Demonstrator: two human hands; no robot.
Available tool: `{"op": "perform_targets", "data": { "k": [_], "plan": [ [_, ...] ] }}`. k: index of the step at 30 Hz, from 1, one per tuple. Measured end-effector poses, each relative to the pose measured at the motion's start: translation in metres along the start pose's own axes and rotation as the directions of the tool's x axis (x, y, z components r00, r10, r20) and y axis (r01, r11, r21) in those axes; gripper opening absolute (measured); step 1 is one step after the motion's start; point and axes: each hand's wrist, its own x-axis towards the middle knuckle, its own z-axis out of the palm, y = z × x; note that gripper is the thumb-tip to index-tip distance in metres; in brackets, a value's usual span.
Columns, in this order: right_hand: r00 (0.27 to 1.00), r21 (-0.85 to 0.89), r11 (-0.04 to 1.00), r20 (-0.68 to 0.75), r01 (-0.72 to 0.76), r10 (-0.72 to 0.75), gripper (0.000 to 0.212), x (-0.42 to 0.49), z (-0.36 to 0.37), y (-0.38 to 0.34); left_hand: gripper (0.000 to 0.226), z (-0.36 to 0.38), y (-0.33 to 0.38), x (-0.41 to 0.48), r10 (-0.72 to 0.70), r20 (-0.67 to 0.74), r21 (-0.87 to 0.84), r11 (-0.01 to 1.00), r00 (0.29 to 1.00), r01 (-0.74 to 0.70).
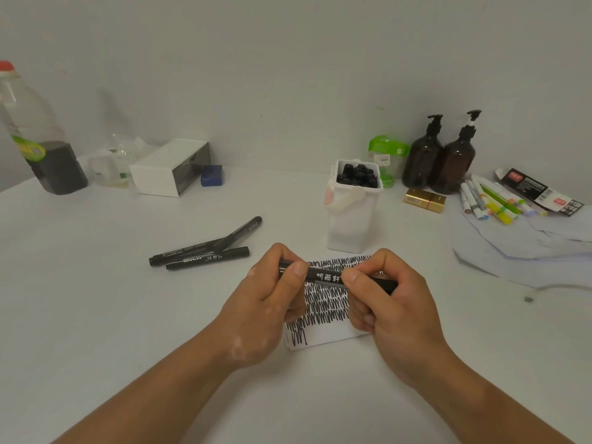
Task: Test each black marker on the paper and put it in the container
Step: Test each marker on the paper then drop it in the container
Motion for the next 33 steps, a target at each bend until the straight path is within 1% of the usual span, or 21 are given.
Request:
{"op": "perform_targets", "data": {
  "k": [7, 13, 16, 18, 20, 21, 23, 24, 25, 27, 28, 29, 31, 33],
  "plan": [
    [0.999, 0.013, 0.999, 0.023, -0.036, 0.036, 0.02, 0.0, -0.001, -0.004, 0.029, 0.0, -0.001, 0.0, 0.022, 0.01, 0.037, 0.999, 1.0, -0.022],
    [0.995, 0.108, 0.99, 0.05, -0.096, 0.091, 0.021, -0.001, 0.001, -0.005, 0.026, -0.001, -0.001, 0.0, 0.049, 0.011, 0.069, 0.996, 0.999, -0.05],
    [0.991, 0.101, 0.987, 0.048, -0.127, 0.123, 0.019, 0.001, 0.002, -0.003, 0.027, -0.003, -0.005, 0.001, 0.043, 0.025, 0.066, 0.997, 0.999, -0.045],
    [0.986, 0.079, 0.984, 0.047, -0.16, 0.157, 0.017, 0.004, 0.002, -0.002, 0.024, -0.007, -0.007, 0.0, 0.04, 0.048, 0.128, 0.991, 0.998, -0.046],
    [0.986, 0.019, 0.987, 0.054, -0.161, 0.16, 0.014, 0.005, 0.001, -0.001, 0.02, -0.013, -0.006, 0.001, 0.012, 0.071, 0.157, 0.987, 0.997, -0.023],
    [0.987, -0.002, 0.989, 0.061, -0.15, 0.15, 0.011, 0.005, 0.001, 0.0, 0.02, -0.016, -0.007, 0.002, -0.01, 0.065, 0.152, 0.988, 0.998, 0.0],
    [0.989, -0.013, 0.991, 0.072, -0.131, 0.131, 0.006, 0.004, -0.001, 0.001, 0.023, -0.02, -0.009, 0.003, -0.034, 0.01, 0.131, 0.991, 0.999, 0.032],
    [0.99, -0.032, 0.992, 0.07, -0.121, 0.123, 0.011, 0.003, -0.003, 0.001, 0.024, -0.021, -0.01, 0.004, -0.038, -0.021, 0.108, 0.993, 0.999, 0.04],
    [0.991, -0.06, 0.992, 0.07, -0.108, 0.113, 0.015, 0.003, -0.005, 0.001, 0.025, -0.021, -0.011, 0.004, -0.038, -0.042, 0.071, 0.997, 0.998, 0.041],
    [0.992, -0.094, 0.992, 0.08, -0.085, 0.093, 0.015, 0.003, -0.008, 0.0, 0.03, -0.019, -0.012, 0.003, -0.035, -0.06, -0.05, 0.998, 0.998, 0.032],
    [0.991, -0.097, 0.992, 0.094, -0.083, 0.092, 0.013, 0.002, -0.008, -0.001, 0.032, -0.018, -0.013, 0.003, -0.036, -0.062, -0.11, 0.993, 0.997, 0.03],
    [0.989, -0.103, 0.991, 0.109, -0.083, 0.095, 0.016, 0.001, -0.007, 0.0, 0.034, -0.016, -0.013, 0.003, -0.041, -0.058, -0.148, 0.988, 0.997, 0.032],
    [0.984, -0.142, 0.987, 0.154, -0.069, 0.091, 0.023, -0.002, -0.004, 0.002, 0.033, -0.012, -0.014, 0.003, -0.054, -0.026, -0.17, 0.984, 0.998, 0.049],
    [0.977, -0.26, 0.966, 0.204, -0.005, 0.06, 0.019, -0.005, -0.001, 0.005, 0.03, -0.009, -0.014, 0.003, -0.058, 0.016, -0.171, 0.983, 0.998, 0.06]
  ]
}}
